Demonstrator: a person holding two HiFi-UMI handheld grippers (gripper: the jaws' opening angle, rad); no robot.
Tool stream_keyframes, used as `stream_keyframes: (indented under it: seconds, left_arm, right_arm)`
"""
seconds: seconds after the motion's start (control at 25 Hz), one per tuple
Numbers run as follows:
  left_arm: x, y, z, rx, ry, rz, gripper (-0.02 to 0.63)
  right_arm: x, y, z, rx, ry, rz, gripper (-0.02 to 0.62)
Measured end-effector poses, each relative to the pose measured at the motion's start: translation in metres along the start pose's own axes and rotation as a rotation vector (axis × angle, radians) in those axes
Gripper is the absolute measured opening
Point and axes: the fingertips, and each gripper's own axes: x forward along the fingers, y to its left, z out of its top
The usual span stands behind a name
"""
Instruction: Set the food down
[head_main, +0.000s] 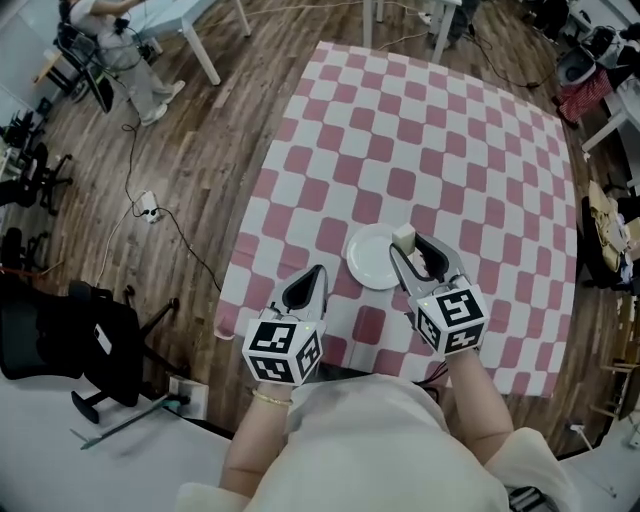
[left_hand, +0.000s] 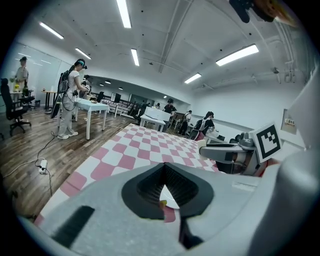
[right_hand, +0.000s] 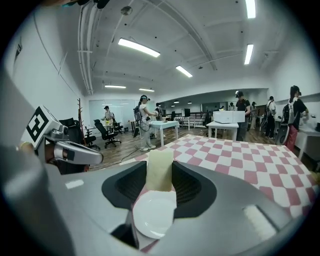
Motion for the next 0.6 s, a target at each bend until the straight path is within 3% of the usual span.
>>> stream_keyframes:
  seconds: [0.6]
  left_arm:
    - [0.029, 0.020, -0.019, 0.021, 0.082, -0.073, 0.003]
  right_arm:
    - [0.042, -0.014, -0.074, 0.010, 0.261, -0.061, 0.167]
